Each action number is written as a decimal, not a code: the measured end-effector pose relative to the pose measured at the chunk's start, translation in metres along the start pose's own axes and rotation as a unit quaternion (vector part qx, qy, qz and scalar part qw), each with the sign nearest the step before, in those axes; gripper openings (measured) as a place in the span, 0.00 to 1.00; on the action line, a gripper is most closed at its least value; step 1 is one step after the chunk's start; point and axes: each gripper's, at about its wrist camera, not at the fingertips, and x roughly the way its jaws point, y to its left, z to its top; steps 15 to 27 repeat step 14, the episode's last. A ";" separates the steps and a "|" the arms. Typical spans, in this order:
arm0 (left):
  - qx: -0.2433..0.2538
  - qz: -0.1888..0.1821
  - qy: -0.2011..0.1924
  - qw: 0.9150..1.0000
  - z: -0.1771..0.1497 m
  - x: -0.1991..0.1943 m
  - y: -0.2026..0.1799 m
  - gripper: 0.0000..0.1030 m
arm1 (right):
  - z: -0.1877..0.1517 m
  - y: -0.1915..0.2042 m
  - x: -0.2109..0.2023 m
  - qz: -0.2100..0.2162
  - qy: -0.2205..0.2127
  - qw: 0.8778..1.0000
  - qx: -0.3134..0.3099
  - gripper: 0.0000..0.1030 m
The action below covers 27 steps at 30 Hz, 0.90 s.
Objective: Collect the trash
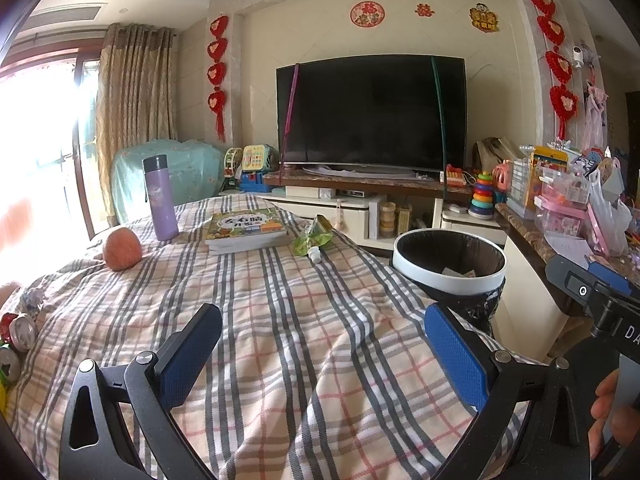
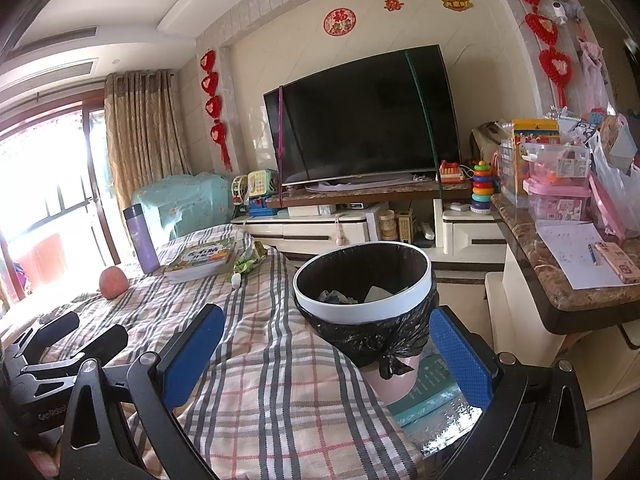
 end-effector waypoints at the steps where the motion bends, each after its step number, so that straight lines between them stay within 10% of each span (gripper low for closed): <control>1: 0.000 -0.001 0.001 1.000 0.000 0.001 0.000 0.99 | 0.000 -0.001 0.001 0.001 0.001 1.000 0.001 1.00; 27: -0.008 -0.012 0.018 1.000 -0.001 0.009 0.005 0.99 | -0.002 0.002 0.013 0.008 0.023 1.000 0.003 1.00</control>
